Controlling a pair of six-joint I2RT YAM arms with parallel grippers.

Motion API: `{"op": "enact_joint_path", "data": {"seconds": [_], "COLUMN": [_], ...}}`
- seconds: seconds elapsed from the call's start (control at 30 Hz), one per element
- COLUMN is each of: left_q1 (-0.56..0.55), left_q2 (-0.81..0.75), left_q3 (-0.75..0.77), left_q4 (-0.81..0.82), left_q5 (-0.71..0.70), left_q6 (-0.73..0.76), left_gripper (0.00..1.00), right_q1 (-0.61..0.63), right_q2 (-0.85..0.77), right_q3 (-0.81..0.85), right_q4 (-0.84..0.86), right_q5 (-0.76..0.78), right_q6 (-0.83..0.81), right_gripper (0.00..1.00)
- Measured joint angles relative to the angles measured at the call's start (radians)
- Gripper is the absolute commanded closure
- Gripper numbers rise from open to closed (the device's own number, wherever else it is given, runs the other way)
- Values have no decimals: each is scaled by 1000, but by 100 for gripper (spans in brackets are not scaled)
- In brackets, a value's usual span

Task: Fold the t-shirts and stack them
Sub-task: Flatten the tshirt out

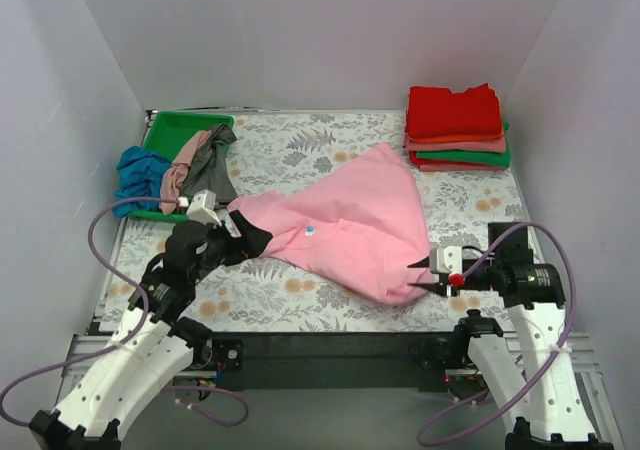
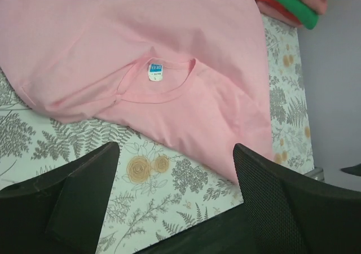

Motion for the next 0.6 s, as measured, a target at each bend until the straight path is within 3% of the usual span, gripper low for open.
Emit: {"op": "enact_joint_path", "data": {"seconds": [0.07, 0.1, 0.23, 0.33, 0.53, 0.6], "left_q1": [0, 0, 0, 0, 0, -1], "left_q2": [-82, -123, -188, -140, 207, 332], "left_q3": [2, 14, 82, 85, 71, 74], "left_q4": [-114, -155, -206, -172, -27, 4], "left_q5": [-19, -30, -38, 19, 227, 266], "left_q6": [-48, -69, -107, -103, -45, -24], "left_gripper": [18, 18, 19, 22, 33, 34], "right_q1": [10, 13, 19, 21, 21, 21], "right_q2": [-29, -40, -51, -20, 149, 232], "right_q3": [-93, -114, -107, -103, -101, -93], "right_q4": [-65, -90, -85, 17, 230, 270], "right_q5": [39, 63, 116, 162, 259, 267], "right_q6": [-82, -106, -102, 26, 284, 344], "right_gripper": [20, 2, 1, 2, 5, 10]}}
